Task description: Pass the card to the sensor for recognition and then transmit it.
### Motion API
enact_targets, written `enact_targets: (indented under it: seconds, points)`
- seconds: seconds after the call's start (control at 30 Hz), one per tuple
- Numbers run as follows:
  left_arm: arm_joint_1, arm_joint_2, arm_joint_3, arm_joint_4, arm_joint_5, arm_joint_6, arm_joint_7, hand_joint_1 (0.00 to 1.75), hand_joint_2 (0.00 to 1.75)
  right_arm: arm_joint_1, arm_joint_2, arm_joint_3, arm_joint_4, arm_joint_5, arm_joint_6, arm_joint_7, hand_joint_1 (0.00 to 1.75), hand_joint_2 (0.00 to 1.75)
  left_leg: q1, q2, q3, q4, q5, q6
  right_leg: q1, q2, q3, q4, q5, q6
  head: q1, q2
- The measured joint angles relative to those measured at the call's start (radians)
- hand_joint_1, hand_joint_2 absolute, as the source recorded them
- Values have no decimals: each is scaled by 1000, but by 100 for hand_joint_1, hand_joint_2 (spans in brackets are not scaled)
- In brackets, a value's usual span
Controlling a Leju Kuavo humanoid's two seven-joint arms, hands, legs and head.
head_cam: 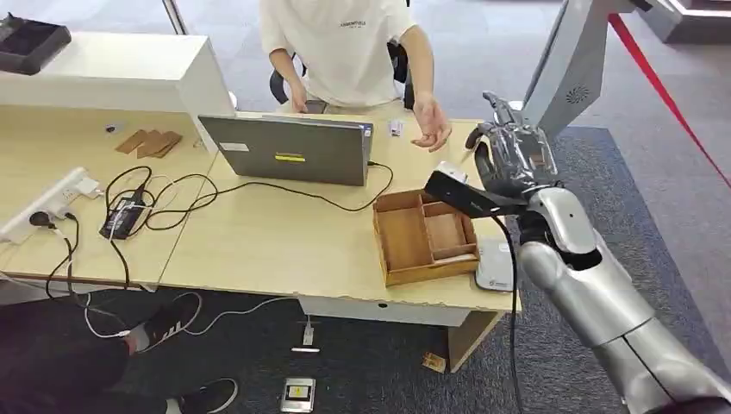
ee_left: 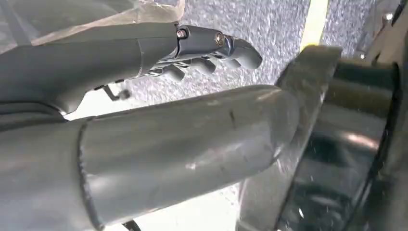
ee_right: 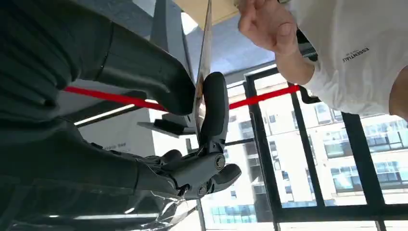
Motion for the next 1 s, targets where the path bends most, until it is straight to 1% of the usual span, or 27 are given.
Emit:
enact_targets:
  seconds: [0.07,0.13,0.27,0.37,0.47,0.77,0.8,0.83,1.0]
  points:
    - [-10,-1,-2,0,-8,0,1,0,0,-67,34,15,84,11,5,-32,175,175,0,0,0,0,0,0,0,0,0,0,0,0,0,0]
    - [-16,-2,-4,0,-16,0,1,0,0,-118,66,31,150,20,6,-48,175,175,0,0,-1,0,0,-1,0,0,-1,0,0,0,0,0]
    - [-23,-7,-12,0,-22,0,1,0,0,-218,144,65,289,43,1,-58,175,175,1,0,-1,0,0,-1,1,0,-1,1,0,-1,0,0]
    - [-25,-9,-16,0,-24,0,1,0,0,-272,190,86,371,64,3,-57,175,175,1,0,-1,0,0,-1,1,0,-2,1,0,-1,0,0]
    - [-26,-9,-18,0,-24,0,0,0,0,-306,228,107,439,69,4,-54,175,175,1,0,-1,0,0,-1,1,0,-2,0,0,-1,0,0]
    - [-23,-9,-18,0,-19,0,-8,0,0,-329,298,149,552,93,1,-46,175,175,1,0,-1,0,0,-1,1,0,-2,0,0,-1,0,0]
    - [-23,-9,-18,0,-19,0,-9,0,0,-330,302,153,560,95,0,-46,33,175,1,0,-1,0,0,-1,1,0,-2,0,0,-1,0,0]
    - [-23,-8,-18,0,-19,0,-10,0,0,-331,307,156,568,99,-1,-45,0,175,1,0,-1,0,0,-1,1,0,-2,0,0,-1,0,0]
    - [-21,-8,-18,1,-15,0,-10,0,0,-333,323,175,599,131,-41,-39,0,175,1,0,-1,0,0,-1,1,0,-2,0,0,-1,0,0]
